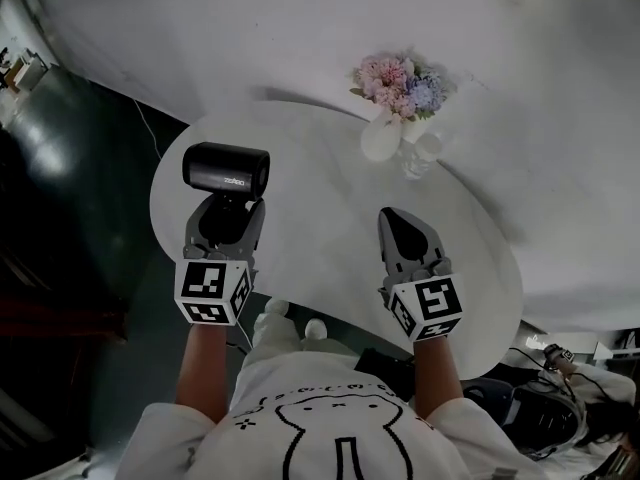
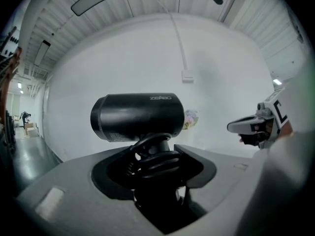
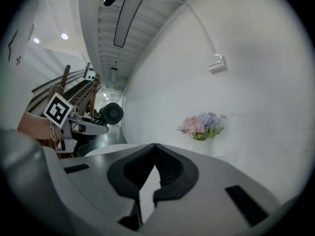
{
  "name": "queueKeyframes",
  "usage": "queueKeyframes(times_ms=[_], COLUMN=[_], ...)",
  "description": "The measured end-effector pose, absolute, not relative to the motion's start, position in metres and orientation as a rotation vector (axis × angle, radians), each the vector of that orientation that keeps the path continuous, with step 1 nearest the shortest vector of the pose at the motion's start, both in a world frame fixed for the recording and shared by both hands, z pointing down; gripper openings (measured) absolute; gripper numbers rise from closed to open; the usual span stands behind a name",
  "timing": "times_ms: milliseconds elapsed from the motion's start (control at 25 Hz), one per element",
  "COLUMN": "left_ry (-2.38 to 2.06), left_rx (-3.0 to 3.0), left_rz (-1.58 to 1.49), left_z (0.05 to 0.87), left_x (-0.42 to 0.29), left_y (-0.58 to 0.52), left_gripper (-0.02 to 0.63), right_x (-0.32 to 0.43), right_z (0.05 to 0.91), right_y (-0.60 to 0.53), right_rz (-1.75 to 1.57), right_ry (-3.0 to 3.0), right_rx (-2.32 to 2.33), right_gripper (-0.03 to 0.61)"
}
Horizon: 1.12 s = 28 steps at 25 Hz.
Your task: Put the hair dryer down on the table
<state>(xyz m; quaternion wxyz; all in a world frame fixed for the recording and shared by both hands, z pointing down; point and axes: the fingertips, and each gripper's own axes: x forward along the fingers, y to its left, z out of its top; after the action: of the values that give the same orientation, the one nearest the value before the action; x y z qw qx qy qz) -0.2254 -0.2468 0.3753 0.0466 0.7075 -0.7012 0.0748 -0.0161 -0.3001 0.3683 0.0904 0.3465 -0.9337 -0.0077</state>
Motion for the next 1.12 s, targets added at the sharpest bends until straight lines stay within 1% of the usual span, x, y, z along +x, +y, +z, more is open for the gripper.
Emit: queueKeyframes(times_ms=[440,640,1120], left_ry=[-1.873,-1.745,-1.546], left_rx=[2.167,2.149,2.069], left_rz=[0.412,0.511,0.699], left_z=[0.437,0.480,0.555], left_x=[-0.258,-0.262,-0.262], left_y=[-0.328,-0.363,-0.395], left_gripper=[0.249,0.249,0.249], right_x=[-0.048,-0.053,-0.062], right_z=[0.382,0.402,0.435], right_y=[-0.333,-0.354,-0.374], right_rz=[0.053,0.116,0.189], right_ry=[-2.633,-2.556,-2.454], right_rx=[1.189,1.259,1.297], right_gripper=[0.000,0.000,0.000])
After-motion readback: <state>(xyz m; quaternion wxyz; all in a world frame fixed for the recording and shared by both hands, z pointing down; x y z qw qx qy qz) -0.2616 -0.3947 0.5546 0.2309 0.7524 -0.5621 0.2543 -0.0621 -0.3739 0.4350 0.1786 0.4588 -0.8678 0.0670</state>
